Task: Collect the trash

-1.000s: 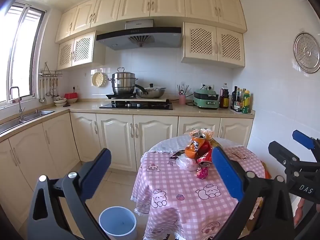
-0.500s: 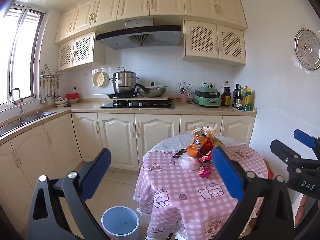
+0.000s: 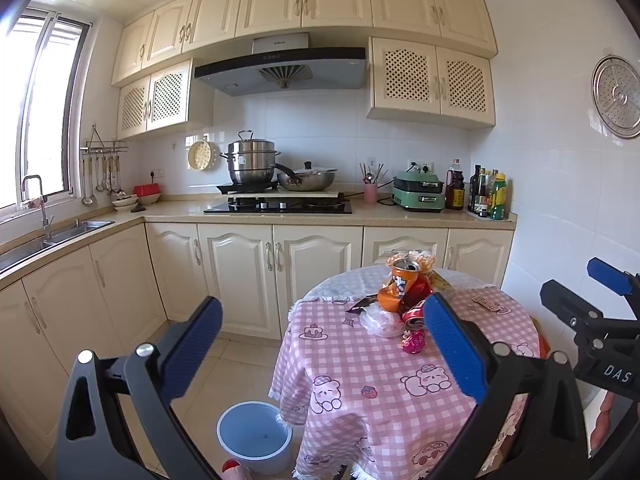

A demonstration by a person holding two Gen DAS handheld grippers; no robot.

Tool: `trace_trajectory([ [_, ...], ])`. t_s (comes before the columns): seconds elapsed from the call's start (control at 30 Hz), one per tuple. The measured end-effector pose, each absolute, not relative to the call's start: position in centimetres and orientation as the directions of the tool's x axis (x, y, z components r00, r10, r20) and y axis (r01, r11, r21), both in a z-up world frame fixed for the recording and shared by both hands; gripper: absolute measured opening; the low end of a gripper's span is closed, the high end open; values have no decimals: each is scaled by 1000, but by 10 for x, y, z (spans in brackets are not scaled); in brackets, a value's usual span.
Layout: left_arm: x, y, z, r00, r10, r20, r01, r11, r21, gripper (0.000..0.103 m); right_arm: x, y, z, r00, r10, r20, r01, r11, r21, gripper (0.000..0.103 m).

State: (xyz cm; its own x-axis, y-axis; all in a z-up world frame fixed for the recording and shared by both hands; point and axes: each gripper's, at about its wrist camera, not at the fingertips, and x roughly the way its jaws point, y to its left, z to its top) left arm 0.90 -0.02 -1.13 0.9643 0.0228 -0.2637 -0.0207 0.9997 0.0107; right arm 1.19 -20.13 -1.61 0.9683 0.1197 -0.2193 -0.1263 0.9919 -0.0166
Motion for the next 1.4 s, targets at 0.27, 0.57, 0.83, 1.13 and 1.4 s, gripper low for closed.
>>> trace_trajectory([
  [0.27, 10, -1, -11, 962, 23, -271, -19, 1000, 16, 98, 14, -202, -17, 968, 120, -222, -127, 992, -15, 97],
  [0.57, 9, 1, -9, 960, 28, -278, -27, 1000, 10, 98, 16, -202, -21, 966, 125, -227, -131, 991, -14, 97],
  [0.83, 8, 2, -10, 960, 26, -280, -23, 1000, 11, 98, 17, -203, -28, 964, 124, -234, -131, 991, -13, 97],
  [1.13, 8, 1, -11, 958, 26, -285, -23, 1000, 14, 98, 16, -204, -26, 963, 128, -238, -133, 991, -9, 97],
  [1.4, 9, 1, -11, 957, 28, -290, -26, 1000, 11, 98, 16, -204, -26, 961, 129, -244, -135, 991, -8, 97],
])
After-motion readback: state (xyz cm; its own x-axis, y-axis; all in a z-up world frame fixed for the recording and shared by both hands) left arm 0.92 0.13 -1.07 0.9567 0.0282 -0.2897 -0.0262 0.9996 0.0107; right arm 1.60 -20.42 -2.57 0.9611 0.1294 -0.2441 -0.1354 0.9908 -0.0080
